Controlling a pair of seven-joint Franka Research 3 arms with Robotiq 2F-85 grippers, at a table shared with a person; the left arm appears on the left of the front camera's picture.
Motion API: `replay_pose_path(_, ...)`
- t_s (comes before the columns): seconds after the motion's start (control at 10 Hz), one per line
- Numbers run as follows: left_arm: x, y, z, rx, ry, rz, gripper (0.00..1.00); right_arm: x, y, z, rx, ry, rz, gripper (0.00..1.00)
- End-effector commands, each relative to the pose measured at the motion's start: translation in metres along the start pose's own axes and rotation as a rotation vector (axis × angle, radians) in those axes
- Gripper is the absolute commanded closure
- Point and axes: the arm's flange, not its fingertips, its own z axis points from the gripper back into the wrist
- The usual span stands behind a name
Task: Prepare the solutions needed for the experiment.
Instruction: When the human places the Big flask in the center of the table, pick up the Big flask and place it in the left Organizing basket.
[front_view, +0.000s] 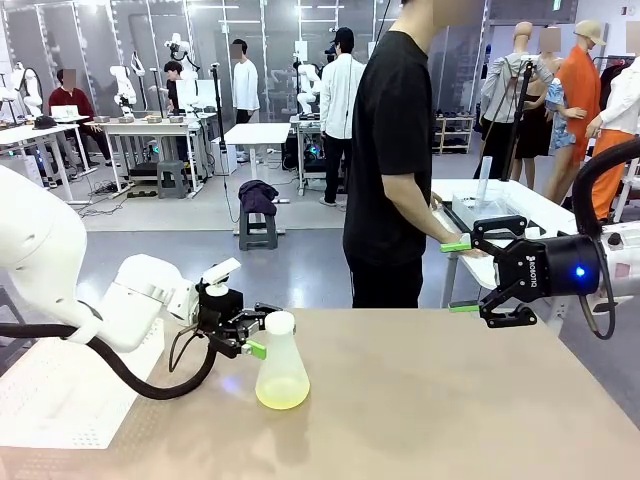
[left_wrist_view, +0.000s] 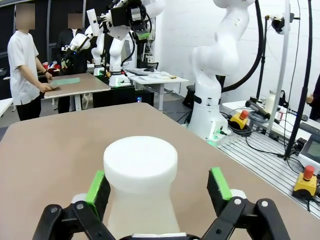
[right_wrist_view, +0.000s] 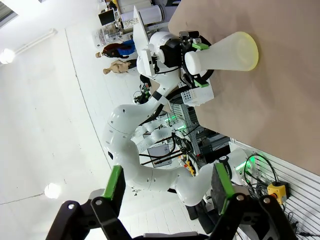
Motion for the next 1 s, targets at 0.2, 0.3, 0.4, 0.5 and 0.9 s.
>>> replay_pose_path(0.2,0.002,0.012,-0.013,-0.087,0.000,0.017,0.00,-0.001,0.002,0.000,0.013,-0.003,-0.005,0.13)
replay_pose_path(0.3,0.001,0.013,-0.016,-0.098,0.000,0.023,0.00,-0.001,0.002,0.000,0.013,-0.003,-0.005,0.13)
replay_pose_path(0.4,-0.001,0.013,-0.018,-0.112,0.007,0.019,0.00,-0.001,0.002,0.000,0.013,-0.003,-0.005,0.13)
replay_pose_path(0.5,-0.001,0.012,-0.019,-0.119,0.006,0.009,0.03,-0.001,0.002,0.000,0.013,-0.003,-0.005,0.13)
replay_pose_path(0.9,-0.001,0.013,-0.021,-0.145,-0.015,0.022,0.42,-0.001,0.002,0.000,0.013,-0.003,-0.005,0.13)
